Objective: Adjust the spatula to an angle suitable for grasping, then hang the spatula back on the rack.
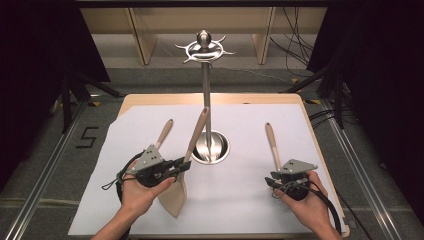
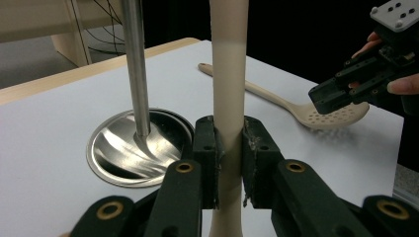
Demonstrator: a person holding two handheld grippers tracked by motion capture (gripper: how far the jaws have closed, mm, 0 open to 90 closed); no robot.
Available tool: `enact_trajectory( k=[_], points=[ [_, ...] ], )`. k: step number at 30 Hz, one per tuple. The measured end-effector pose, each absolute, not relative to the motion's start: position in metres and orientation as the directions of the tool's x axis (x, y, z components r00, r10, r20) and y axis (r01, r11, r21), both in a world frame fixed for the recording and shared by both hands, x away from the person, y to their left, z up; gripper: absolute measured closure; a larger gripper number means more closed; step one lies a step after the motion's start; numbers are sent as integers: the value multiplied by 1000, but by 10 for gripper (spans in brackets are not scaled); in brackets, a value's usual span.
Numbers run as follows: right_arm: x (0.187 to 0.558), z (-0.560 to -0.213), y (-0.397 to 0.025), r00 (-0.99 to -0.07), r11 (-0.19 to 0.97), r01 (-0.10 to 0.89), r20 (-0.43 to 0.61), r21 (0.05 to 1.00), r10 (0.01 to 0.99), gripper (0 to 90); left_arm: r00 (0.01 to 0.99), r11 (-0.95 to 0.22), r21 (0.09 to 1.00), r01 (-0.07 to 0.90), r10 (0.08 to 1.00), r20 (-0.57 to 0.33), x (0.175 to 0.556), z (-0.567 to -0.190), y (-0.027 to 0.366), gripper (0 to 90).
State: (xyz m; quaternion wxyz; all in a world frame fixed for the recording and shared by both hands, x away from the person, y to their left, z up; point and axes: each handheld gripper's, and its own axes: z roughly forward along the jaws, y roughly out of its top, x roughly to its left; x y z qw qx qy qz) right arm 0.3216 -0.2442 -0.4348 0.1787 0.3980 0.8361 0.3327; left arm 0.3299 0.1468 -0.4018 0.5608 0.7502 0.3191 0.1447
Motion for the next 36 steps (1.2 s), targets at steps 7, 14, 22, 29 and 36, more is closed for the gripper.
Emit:
enact_trajectory(
  k=[7,14,22,29,36],
  points=[
    [324,-435,-247,-616,459,544,-36,703,787,694,748,-145,943,300,650,-138,331,-396,154,779],
    [323,-433,-248,-605,441,562,-16,700,796,693,738,-129,947,293,660,-138,332,-393,156,778],
    [322,-433,-249,-605,440,553,-22,707,796,693,736,-117,953,280,663,-135,331,-388,156,778],
    [324,-435,-252,-622,457,517,-50,723,781,692,734,-97,963,250,667,-123,333,-381,162,778],
    [321,-434,-254,-622,453,532,-34,715,782,692,713,-65,969,240,689,-131,332,-370,165,779]
  ],
)
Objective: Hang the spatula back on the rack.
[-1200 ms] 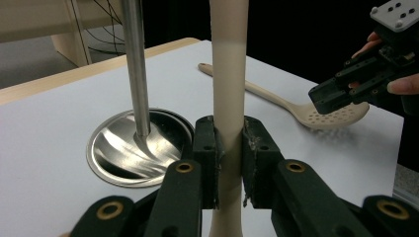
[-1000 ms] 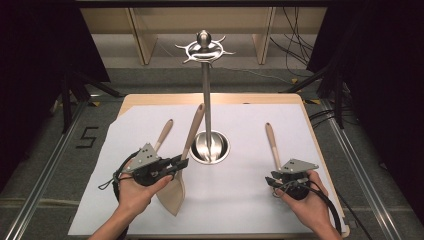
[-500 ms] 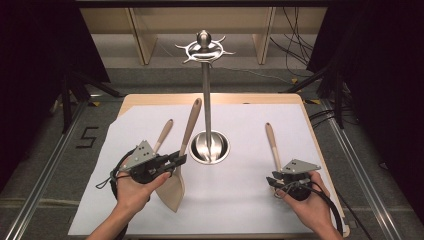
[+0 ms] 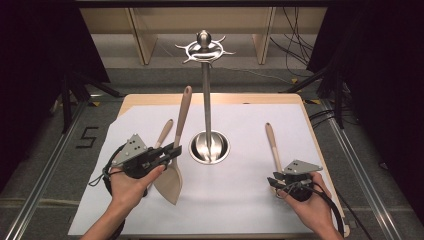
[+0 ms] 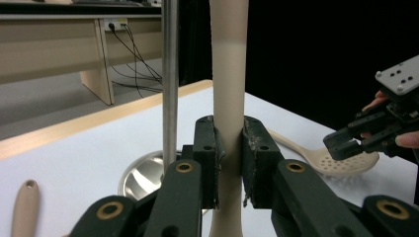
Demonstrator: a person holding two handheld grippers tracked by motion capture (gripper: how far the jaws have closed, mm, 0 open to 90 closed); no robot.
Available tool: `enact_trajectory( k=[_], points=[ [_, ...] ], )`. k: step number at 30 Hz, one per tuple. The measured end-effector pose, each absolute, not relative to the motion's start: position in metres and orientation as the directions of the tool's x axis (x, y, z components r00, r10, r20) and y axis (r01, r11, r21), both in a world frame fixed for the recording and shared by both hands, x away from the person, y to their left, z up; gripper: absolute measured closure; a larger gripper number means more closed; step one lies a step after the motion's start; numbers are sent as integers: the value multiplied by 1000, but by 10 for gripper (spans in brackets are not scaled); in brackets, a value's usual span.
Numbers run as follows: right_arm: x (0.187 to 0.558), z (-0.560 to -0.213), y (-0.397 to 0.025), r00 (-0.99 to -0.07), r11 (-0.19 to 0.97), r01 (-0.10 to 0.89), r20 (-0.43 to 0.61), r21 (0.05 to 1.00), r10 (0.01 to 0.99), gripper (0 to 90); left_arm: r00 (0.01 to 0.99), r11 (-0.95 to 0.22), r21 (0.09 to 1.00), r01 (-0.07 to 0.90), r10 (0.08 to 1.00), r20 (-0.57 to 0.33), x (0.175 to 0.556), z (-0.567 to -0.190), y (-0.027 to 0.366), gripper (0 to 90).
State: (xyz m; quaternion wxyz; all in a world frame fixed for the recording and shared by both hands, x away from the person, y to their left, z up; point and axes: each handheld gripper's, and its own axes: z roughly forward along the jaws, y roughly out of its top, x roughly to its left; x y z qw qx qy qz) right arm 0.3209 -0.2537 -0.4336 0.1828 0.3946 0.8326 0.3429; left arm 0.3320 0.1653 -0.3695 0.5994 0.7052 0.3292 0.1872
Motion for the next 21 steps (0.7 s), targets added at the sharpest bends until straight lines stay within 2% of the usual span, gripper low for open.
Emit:
enact_trajectory(
  k=[5,14,16,21],
  points=[
    [320,-434,-252,-617,444,527,-33,724,786,692,712,-56,977,204,694,-109,333,-358,171,778],
    [322,-434,-254,-612,448,525,-44,724,789,692,711,-41,978,206,692,-121,337,-350,175,778],
    [322,-434,-255,-614,455,517,-55,725,787,692,725,-63,982,179,683,-88,338,-348,176,778],
    [320,-433,-253,-597,429,550,-22,717,802,692,724,-60,982,180,684,-91,339,-345,178,778]
  ],
)
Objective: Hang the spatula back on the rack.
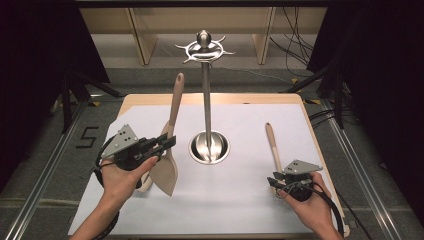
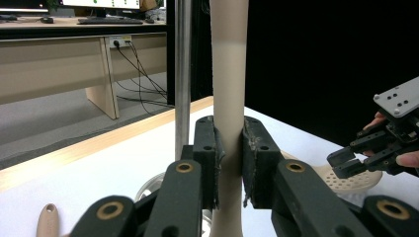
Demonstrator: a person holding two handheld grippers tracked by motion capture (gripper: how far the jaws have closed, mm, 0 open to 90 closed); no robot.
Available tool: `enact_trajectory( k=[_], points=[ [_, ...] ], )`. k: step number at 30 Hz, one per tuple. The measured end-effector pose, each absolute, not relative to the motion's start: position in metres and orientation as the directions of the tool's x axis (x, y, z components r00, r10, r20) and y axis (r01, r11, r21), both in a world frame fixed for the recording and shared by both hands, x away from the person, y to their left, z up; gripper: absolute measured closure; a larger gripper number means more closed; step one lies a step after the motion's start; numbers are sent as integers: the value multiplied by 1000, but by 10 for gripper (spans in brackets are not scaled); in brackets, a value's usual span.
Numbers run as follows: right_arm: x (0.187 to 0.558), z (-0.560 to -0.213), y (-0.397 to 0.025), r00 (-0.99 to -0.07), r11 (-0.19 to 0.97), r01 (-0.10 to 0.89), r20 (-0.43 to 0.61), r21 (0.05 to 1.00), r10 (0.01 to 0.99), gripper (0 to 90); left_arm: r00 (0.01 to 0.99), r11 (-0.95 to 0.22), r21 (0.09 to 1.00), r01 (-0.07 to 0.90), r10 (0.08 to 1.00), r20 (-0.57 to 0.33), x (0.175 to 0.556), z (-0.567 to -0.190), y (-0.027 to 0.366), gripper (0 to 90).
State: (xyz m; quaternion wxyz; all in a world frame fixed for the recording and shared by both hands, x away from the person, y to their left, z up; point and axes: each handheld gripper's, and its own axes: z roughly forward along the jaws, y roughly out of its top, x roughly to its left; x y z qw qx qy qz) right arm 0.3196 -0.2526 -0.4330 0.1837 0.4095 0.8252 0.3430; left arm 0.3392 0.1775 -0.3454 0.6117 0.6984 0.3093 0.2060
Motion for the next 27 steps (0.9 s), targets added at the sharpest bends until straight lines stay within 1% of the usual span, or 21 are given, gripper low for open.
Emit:
enact_trajectory(
  k=[3,6,16,18,23,27],
  points=[
    [321,-434,-254,-609,445,526,-45,725,792,692,722,-53,982,180,685,-95,342,-342,177,778],
    [320,-434,-253,-604,437,540,-31,720,797,692,721,-48,983,177,687,-96,344,-338,176,778],
    [320,-433,-253,-611,446,536,-35,717,791,692,723,-41,986,163,685,-91,352,-331,173,778],
    [319,-433,-252,-599,432,552,-21,714,800,692,720,-49,985,167,688,-88,353,-329,173,778],
    [319,-433,-253,-604,441,540,-35,717,796,692,714,-55,984,171,695,-85,356,-327,173,778],
    [320,-433,-253,-609,441,541,-27,716,793,692,712,-58,983,172,698,-84,359,-326,175,778]
  ],
)
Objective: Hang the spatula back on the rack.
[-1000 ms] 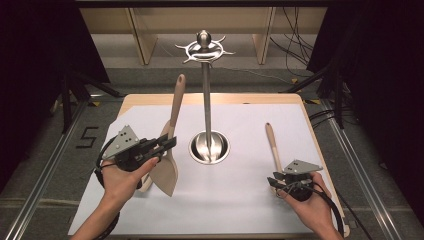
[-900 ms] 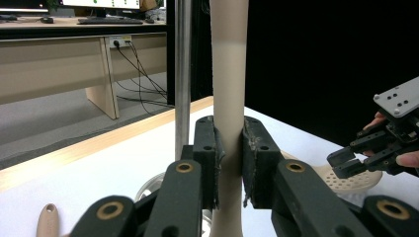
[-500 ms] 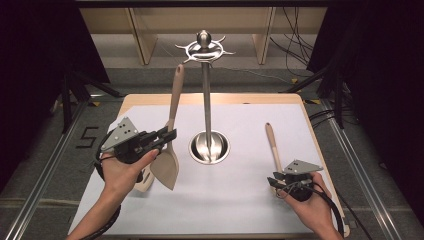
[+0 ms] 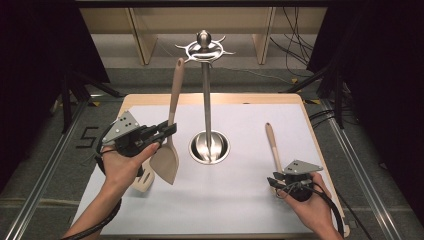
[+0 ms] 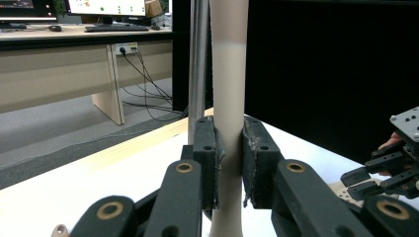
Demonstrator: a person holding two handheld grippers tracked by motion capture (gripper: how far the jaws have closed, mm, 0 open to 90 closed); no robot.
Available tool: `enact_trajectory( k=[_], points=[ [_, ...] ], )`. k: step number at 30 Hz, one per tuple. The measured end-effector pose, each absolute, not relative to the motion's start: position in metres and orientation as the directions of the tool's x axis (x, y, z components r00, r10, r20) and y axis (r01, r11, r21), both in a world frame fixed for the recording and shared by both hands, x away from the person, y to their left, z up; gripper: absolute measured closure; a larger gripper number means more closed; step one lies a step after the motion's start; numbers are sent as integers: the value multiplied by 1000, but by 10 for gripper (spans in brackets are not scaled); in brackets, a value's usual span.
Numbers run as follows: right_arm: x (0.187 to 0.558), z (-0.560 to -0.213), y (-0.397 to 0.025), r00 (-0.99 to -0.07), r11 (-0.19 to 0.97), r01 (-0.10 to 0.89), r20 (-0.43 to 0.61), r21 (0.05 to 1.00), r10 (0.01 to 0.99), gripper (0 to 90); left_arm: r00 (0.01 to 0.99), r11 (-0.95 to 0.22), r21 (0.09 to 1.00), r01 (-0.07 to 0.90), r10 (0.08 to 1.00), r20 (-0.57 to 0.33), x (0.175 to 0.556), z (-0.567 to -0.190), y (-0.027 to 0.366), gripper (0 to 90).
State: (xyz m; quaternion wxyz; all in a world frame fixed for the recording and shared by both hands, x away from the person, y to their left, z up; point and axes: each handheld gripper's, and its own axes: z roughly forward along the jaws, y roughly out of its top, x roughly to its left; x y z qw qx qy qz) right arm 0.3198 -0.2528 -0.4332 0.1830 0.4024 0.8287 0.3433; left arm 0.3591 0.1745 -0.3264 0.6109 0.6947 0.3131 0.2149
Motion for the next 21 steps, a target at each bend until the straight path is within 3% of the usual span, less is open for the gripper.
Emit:
enact_trajectory(
  k=[21],
  points=[
    [319,-433,-253,-602,439,549,-28,711,798,692,702,-72,980,186,707,-81,369,-330,169,778]
  ],
)
